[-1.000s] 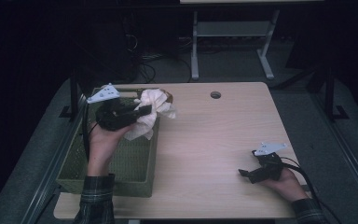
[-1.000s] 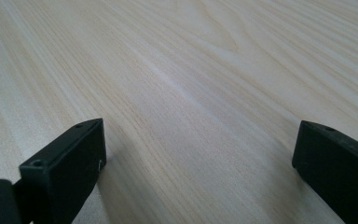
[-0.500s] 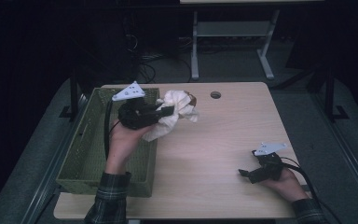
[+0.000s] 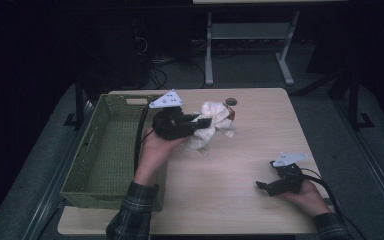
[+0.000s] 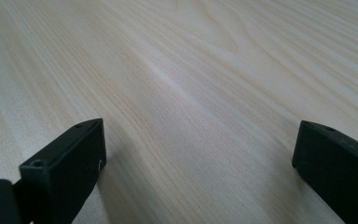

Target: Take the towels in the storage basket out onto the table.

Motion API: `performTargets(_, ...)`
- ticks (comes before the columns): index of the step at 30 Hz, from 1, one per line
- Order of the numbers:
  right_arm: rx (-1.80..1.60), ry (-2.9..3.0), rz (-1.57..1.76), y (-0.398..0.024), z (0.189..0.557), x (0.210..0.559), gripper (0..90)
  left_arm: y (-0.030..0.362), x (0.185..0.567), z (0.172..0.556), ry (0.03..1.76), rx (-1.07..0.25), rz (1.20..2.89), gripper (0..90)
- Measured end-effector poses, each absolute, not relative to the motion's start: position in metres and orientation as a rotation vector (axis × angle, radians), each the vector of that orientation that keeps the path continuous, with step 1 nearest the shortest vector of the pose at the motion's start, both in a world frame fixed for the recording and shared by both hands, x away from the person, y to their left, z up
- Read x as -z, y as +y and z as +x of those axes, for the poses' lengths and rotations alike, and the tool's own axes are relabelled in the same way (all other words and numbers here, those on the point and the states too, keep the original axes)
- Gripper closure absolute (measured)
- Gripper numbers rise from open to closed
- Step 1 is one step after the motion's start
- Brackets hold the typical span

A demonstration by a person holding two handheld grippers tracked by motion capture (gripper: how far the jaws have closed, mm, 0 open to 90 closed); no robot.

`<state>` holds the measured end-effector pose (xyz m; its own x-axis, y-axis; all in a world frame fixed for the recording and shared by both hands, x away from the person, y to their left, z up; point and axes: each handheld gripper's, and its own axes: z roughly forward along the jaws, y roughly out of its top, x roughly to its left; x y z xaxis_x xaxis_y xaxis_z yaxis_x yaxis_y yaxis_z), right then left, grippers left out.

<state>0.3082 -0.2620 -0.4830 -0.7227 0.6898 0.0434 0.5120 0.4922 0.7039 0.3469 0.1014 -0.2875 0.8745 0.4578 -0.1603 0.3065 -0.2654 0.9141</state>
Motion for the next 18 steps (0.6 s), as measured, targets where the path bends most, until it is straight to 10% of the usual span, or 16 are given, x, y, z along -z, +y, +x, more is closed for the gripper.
performTargets(18, -1.056, 2.494, 1.027, -0.262, 0.308, 0.483, 2.4, 0.042, 0.331, 0.348, 0.560, -0.073, 1.958, 77.1)
